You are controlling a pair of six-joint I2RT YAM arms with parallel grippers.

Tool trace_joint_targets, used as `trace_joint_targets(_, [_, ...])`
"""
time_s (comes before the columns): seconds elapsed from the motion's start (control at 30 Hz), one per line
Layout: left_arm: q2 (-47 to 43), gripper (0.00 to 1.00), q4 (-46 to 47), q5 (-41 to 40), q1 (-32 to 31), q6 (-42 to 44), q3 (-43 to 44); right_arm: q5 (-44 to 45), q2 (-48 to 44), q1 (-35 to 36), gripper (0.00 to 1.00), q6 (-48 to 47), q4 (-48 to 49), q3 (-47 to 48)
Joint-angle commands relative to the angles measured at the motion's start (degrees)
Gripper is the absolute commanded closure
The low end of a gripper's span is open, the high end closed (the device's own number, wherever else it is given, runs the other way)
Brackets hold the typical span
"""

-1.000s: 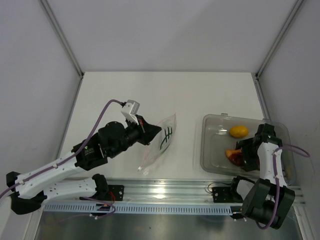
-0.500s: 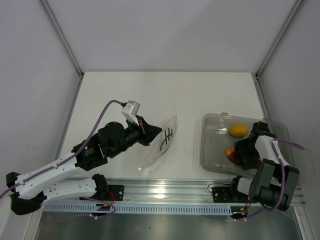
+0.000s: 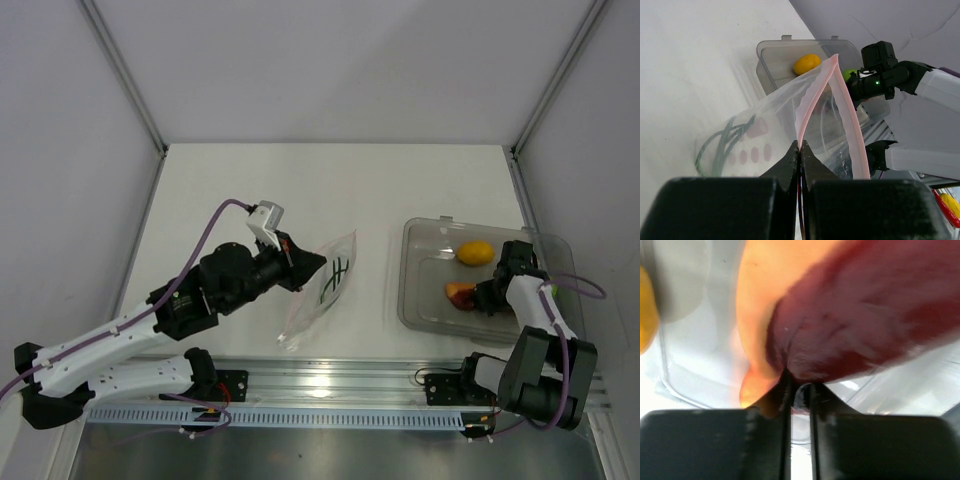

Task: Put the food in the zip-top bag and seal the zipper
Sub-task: Pick up the fake food from the bin.

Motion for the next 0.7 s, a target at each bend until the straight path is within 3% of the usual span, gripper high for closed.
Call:
trace_joint_targets(0.0, [0.5,1.00,2.1,0.9,0.3,-0.4,0.8,-0.8,-0.3,1.2,0.97,0.2,1.9,-5.2])
trace_joint_targets(0.4, [1.5,0.99,2.3,1.7,0.3,-1.1,0.6,-3.2,-20.6,3.5,1.00,-6.6,-7.6,1.7])
trace_joint_targets(0.67, [1.8,0.99,2.1,2.0,0.3,-1.3,0.7,-1.8,-25.3,6.9,1.00,-13.8,-11.3,8.9])
